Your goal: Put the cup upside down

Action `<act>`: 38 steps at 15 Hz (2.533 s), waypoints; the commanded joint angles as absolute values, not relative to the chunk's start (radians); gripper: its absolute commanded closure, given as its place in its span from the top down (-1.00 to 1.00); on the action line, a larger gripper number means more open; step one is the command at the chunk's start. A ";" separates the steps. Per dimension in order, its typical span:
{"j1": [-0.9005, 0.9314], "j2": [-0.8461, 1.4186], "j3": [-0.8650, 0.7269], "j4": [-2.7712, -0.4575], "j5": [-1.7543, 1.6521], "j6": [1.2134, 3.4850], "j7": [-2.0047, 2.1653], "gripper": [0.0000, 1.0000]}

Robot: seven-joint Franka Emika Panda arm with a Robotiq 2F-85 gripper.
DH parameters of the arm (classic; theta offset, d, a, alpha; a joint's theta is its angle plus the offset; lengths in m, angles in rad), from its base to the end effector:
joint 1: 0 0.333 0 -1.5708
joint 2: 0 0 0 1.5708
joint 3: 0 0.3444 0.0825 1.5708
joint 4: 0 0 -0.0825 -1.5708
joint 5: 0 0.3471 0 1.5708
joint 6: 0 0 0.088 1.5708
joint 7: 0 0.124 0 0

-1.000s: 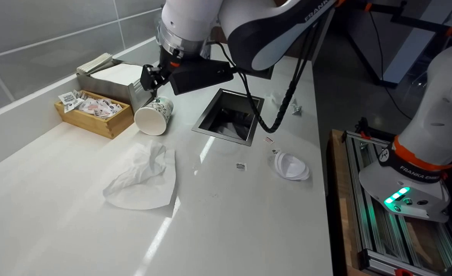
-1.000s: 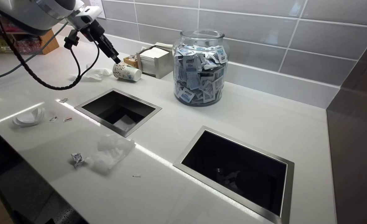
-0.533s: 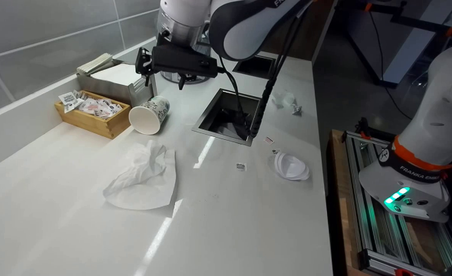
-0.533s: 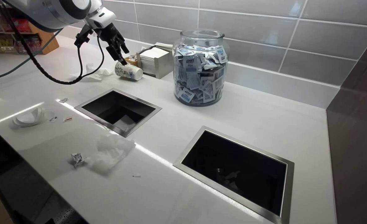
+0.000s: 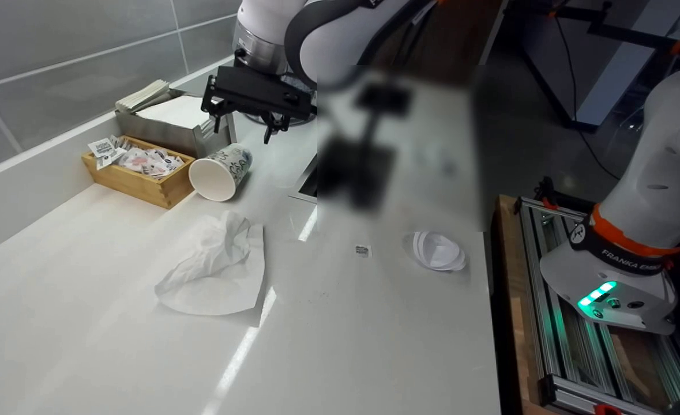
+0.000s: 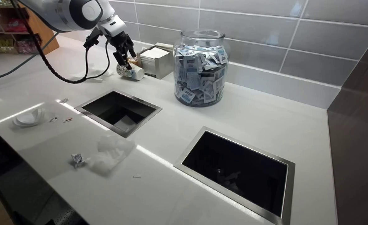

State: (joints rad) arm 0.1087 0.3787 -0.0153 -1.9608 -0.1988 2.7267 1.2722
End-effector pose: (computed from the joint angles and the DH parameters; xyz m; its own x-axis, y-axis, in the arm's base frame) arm 0.6353 0.0664 0.3585 0.4814 -0.8407 0.2480 -0.7852 -0.5393 -0.3042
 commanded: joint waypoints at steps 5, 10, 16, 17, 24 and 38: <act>0.110 0.461 -0.019 -1.898 -0.022 2.747 1.215 1.00; 0.104 0.491 -0.016 -1.880 0.066 2.731 1.198 1.00; 0.100 0.515 -0.014 -1.866 0.130 2.717 1.181 1.00; 0.102 0.518 -0.018 -1.864 0.133 2.709 1.185 0.99; 0.110 0.522 -0.053 -1.865 0.132 2.693 1.209 0.38; 0.177 0.473 -0.104 -1.900 0.081 2.657 1.281 -0.20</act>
